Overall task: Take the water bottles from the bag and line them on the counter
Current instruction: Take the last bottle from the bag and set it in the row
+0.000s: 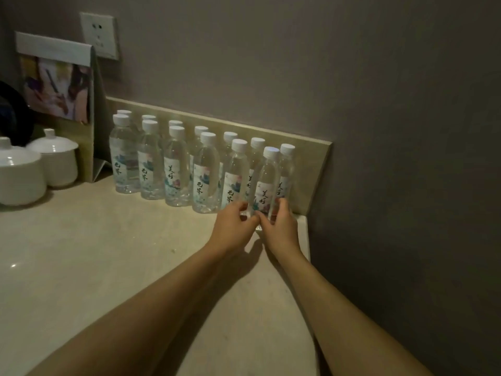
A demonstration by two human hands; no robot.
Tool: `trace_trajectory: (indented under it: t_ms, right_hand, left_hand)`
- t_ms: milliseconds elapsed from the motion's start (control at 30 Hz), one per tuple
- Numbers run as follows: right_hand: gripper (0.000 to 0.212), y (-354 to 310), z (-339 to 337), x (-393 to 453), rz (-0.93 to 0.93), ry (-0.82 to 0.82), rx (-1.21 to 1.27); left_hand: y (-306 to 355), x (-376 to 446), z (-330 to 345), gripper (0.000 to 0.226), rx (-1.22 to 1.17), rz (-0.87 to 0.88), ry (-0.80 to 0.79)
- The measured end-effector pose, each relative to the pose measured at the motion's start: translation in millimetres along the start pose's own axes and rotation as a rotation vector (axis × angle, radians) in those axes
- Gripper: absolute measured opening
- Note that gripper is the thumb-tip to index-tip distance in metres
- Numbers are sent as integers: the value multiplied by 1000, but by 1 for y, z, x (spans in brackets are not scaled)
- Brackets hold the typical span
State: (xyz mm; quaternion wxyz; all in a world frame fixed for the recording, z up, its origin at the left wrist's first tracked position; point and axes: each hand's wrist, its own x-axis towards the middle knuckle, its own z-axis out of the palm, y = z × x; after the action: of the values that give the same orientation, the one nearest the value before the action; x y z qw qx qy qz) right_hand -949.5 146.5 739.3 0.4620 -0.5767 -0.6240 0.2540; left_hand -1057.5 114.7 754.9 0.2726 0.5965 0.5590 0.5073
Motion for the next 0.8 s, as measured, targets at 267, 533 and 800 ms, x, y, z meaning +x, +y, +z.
trace_trajectory:
  t_ms: [267,533,800]
  right_hand:
    - [48,-2,5,2,11,76,-83]
    - [46,-7,9,3,34,133,-118]
    - [36,-7,16,0,11,183,-210]
  left_hand:
    - [-6,6,1,29,-21,-11,-12]
    - [-7,9,-1,29,70,-15,-20]
    - [-8,12,-4,30,74,-15,-36]
